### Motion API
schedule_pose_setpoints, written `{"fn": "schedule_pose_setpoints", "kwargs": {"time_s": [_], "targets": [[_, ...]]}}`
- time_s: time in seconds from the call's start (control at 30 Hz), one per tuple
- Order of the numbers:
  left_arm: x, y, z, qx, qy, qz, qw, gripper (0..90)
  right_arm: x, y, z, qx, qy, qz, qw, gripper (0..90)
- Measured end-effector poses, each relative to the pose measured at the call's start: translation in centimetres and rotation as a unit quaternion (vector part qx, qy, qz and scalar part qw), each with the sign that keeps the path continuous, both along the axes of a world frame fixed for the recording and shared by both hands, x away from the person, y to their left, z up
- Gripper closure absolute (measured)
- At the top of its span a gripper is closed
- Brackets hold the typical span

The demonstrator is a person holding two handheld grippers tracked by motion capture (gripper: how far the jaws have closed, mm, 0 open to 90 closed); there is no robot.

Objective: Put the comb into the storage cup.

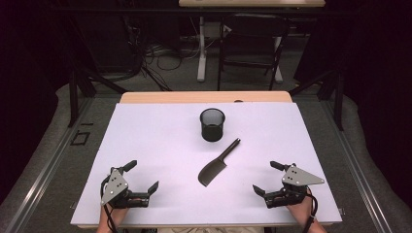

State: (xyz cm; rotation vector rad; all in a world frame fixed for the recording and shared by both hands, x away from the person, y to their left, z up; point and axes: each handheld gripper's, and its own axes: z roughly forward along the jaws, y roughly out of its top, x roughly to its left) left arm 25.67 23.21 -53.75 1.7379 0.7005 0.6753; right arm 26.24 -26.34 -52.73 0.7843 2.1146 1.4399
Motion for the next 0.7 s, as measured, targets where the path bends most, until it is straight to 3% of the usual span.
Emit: {"fn": "schedule_pose_setpoints", "kwargs": {"time_s": [0.53, 0.7], "targets": [[0.3, -0.3, -0.1, 0.006, 0.004, -0.006, 1.0, 0.1, 0.6, 0.4, 0.3, -0.004, 0.016, 0.0, 0.9999, 0.0], [0.3, -0.4, -0.1, 0.006, 0.005, -0.007, 0.9999, 0.1, 1.4, 1.1, 0.4, -0.017, 0.02, 0.002, 0.9996, 0.0]]}}
